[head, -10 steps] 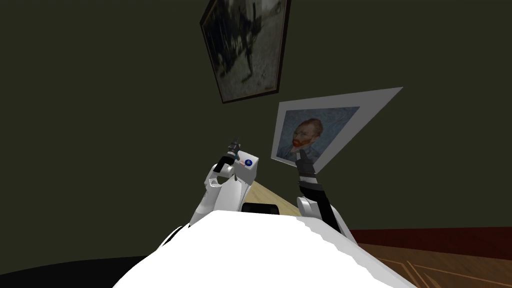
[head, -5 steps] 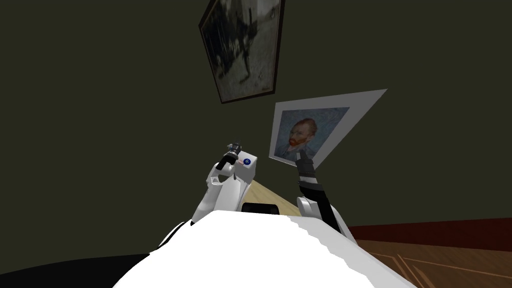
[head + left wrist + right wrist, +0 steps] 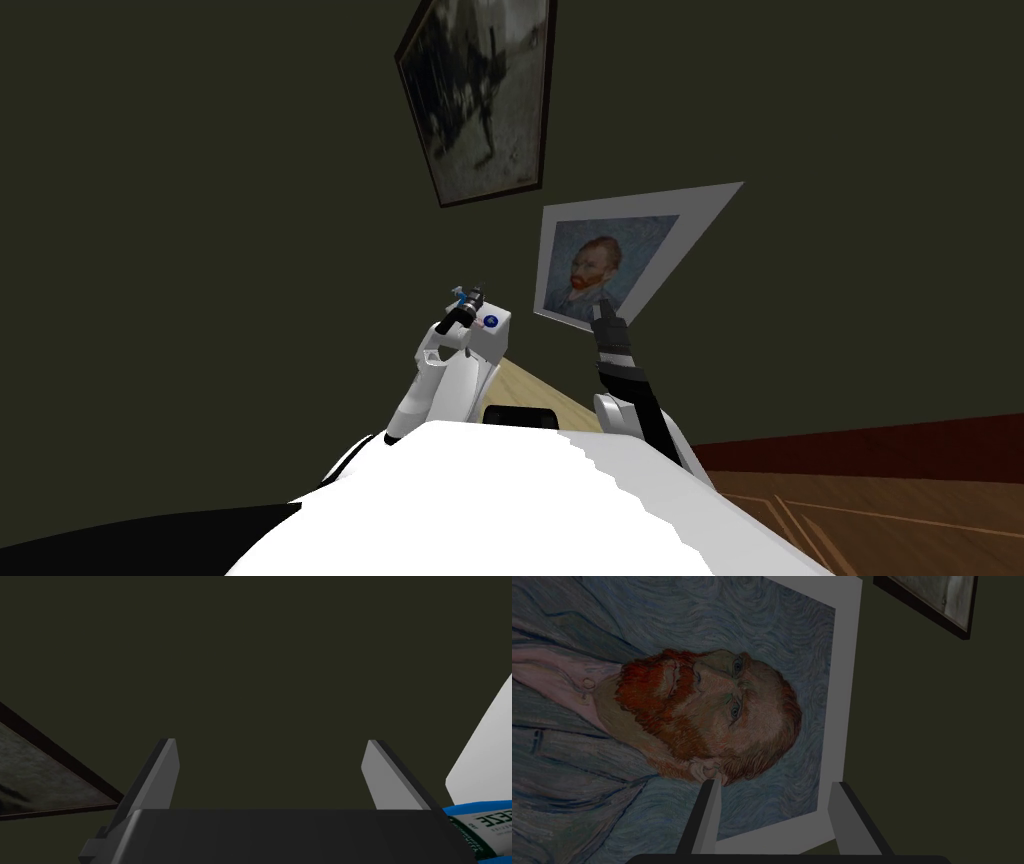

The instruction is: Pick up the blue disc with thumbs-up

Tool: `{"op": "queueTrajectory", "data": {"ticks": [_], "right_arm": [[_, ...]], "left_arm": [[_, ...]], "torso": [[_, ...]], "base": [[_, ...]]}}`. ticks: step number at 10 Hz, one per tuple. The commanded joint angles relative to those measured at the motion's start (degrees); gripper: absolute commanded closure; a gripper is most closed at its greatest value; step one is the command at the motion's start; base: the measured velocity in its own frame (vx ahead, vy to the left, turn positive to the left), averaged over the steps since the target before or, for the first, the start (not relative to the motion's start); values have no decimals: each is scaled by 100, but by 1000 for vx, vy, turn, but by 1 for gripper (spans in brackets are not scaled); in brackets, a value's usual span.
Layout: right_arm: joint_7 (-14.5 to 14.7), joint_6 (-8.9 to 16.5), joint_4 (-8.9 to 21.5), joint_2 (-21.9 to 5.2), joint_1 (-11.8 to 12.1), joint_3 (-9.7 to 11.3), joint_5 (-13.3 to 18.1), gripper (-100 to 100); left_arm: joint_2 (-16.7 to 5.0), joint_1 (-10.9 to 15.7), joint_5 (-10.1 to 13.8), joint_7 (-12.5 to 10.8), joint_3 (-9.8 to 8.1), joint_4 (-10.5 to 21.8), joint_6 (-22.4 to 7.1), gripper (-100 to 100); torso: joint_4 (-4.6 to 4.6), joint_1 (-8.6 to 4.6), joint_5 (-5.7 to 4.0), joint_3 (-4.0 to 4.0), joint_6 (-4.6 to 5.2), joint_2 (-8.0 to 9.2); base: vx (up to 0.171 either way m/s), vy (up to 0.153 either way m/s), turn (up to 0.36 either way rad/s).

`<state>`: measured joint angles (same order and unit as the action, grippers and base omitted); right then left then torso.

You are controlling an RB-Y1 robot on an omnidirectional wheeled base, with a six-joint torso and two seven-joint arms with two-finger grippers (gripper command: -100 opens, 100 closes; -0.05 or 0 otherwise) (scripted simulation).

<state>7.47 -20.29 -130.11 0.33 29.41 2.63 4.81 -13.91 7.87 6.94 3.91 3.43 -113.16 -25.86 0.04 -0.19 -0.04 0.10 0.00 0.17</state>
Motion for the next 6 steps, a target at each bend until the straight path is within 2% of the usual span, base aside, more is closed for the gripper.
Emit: {"op": "queueTrajectory", "data": {"ticks": [1, 4, 6], "right_arm": [[0, 0, 0, 0, 0, 0, 0, 0], [0, 0, 0, 0, 0, 0, 0, 0], [0, 0, 0, 0, 0, 0, 0, 0]], "left_arm": [[6, 19, -5, 42, 20, 24, -224, -100], [-49, 157, 45, 161, 51, 135, -744, -100], [-77, 224, 71, 218, 61, 192, -984, -100]], "torso": [[0, 0, 0, 0, 0, 0], [-1, 1, 0, -4, 0, -7], [-1, 2, 0, -3, -1, -6]], "base": [[-28, -31, -5], [-28, -44, -6], [-25, -38, -5]]}}
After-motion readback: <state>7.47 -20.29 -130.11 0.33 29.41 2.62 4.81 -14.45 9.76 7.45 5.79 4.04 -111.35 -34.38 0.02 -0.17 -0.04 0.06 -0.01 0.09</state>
